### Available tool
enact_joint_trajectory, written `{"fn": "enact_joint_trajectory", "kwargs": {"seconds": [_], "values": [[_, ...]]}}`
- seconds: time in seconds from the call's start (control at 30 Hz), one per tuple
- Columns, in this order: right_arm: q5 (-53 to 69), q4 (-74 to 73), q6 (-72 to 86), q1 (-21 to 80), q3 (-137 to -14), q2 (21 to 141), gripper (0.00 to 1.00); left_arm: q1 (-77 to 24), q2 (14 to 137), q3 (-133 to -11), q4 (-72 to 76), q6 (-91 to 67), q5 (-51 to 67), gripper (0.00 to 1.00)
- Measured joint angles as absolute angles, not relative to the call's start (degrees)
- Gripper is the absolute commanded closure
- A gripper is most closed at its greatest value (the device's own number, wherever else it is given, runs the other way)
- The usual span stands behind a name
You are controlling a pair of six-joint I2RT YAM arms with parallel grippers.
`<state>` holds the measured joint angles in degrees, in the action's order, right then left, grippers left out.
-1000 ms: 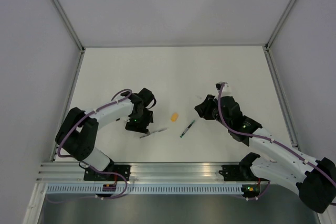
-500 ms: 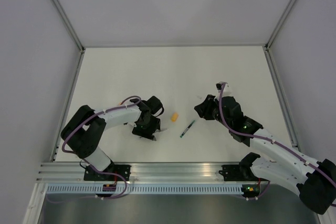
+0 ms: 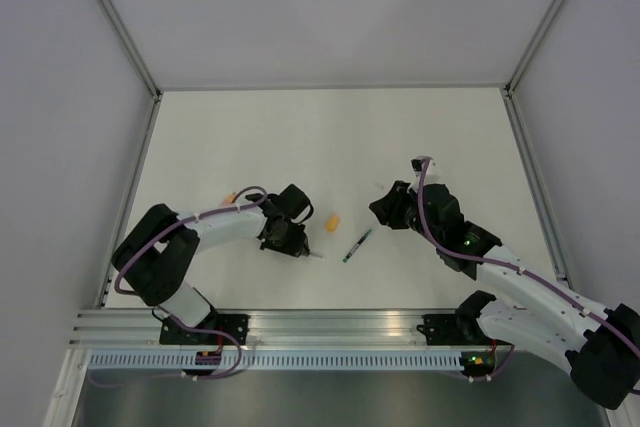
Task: Insert the pens into the pen caps
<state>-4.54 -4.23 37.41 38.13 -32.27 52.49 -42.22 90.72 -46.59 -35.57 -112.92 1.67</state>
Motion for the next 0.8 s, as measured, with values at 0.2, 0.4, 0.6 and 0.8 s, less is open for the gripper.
{"fn": "enact_joint_trajectory", "kwargs": {"seconds": [0.2, 0.4, 0.6, 0.8], "values": [[-3.4, -4.2, 37.0, 38.1, -32.2, 52.4, 0.62, -42.5, 93.0, -51.3, -41.5, -112.6, -4.9, 0.98], [-1.2, -3.3, 35.9, 38.1, -32.2, 52.4, 0.62, -42.5, 87.8, -46.7, -41.7, -106.5, -10.7, 0.98], [1.8, -0.7, 35.5, 38.1, -32.1, 53.2, 0.62, -42.5, 81.1, -42.2, -40.9, -93.6, -13.7, 0.98], [3.8, 0.8, 35.5, 38.1, -31.9, 55.7, 0.62, -42.5, 73.6, -38.0, -37.5, -84.0, -15.6, 0.98]]}}
